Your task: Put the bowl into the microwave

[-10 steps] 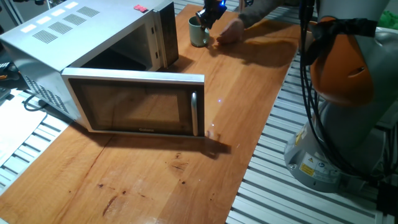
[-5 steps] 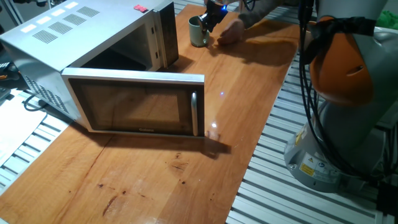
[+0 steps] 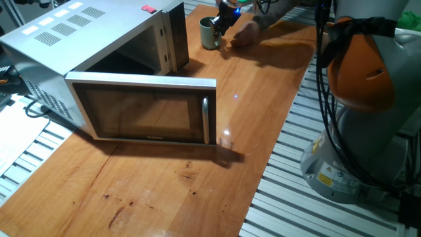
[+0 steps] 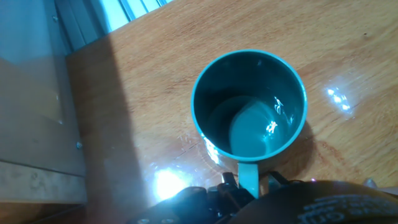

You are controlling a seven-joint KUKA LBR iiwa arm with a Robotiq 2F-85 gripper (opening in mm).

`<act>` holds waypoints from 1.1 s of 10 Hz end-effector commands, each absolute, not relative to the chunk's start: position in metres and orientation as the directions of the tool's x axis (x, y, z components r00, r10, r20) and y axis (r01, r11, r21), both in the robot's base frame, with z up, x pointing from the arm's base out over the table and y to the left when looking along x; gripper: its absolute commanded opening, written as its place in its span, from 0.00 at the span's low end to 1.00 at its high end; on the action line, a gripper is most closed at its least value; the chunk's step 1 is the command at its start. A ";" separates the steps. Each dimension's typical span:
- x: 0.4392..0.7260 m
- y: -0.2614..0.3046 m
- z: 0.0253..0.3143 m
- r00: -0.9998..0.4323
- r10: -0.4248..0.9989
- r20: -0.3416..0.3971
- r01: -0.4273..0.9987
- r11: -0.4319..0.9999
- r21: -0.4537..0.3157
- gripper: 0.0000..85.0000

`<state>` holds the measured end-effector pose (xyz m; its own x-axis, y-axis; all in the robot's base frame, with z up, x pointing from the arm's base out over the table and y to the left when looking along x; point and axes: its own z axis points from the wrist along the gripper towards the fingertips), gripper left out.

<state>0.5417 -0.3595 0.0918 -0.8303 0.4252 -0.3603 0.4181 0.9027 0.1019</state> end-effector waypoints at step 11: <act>0.542 -0.359 0.102 -0.855 0.402 -0.328 0.384 0.915 0.120 0.00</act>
<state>0.5420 -0.3589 0.1037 -0.8556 0.4042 -0.3232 0.3867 0.9144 0.1198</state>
